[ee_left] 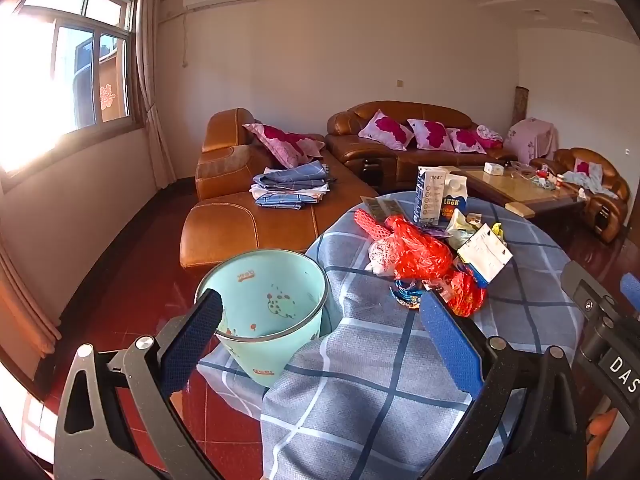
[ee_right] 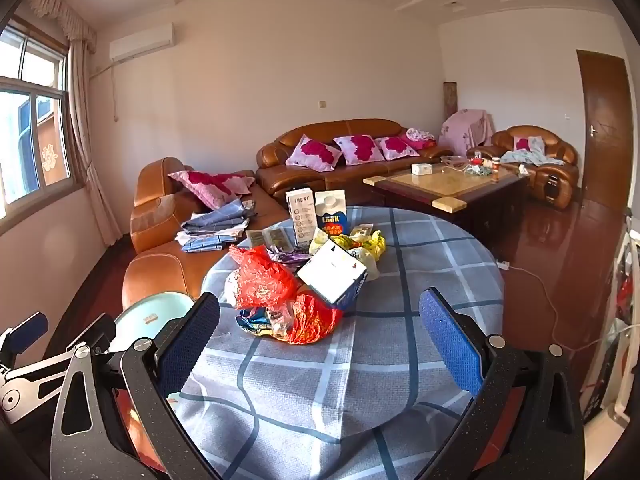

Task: Collect trash

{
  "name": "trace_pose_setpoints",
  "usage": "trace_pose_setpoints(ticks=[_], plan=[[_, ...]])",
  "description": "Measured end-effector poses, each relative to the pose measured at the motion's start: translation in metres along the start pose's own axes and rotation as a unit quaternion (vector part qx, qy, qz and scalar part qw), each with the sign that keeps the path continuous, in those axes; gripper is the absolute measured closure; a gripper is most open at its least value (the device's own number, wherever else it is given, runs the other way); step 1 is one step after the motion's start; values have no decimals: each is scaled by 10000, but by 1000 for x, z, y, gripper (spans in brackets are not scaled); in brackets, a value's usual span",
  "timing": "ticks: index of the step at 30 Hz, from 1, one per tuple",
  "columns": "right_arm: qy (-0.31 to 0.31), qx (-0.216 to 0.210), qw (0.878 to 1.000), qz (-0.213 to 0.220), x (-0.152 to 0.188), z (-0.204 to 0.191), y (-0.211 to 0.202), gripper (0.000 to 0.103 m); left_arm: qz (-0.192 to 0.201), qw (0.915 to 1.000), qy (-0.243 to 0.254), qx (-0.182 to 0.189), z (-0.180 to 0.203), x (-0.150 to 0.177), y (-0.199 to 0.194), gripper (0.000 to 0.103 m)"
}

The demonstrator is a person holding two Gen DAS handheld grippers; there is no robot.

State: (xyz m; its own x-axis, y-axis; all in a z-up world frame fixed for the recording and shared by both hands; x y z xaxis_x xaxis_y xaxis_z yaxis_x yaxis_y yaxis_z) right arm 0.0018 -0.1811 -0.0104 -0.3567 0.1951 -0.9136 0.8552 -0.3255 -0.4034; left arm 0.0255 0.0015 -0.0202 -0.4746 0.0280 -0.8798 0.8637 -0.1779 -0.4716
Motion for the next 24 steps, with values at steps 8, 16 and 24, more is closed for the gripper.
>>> trace_pose_setpoints(ticks=[8, 16, 24], plan=[[-23, 6, 10000, -34, 3, 0, 0, 5, -17, 10000, -12, 4, 0, 1, 0, 6], [-26, 8, 10000, -38, 2, 0, 1, 5, -23, 10000, -4, 1, 0, 1, 1, 6], [-13, -6, 10000, -62, 2, 0, 0, 5, -26, 10000, -8, -8, 0, 1, 1, 6]])
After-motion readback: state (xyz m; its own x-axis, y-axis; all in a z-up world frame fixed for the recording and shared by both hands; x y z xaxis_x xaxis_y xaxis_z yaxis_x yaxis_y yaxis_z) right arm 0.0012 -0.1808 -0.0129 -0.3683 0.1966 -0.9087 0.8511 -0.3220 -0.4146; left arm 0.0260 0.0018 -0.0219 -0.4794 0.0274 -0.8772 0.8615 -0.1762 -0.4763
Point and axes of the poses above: each gripper's, at about its wrist camera, not at the fingertips, and y roughly the way its jaws point, z to its right, x to its underside, the point moved 3 cm from there along y, roughly the way its jaws point, and after that the axes turned 11 degrees about x, right-handed, at the moved point
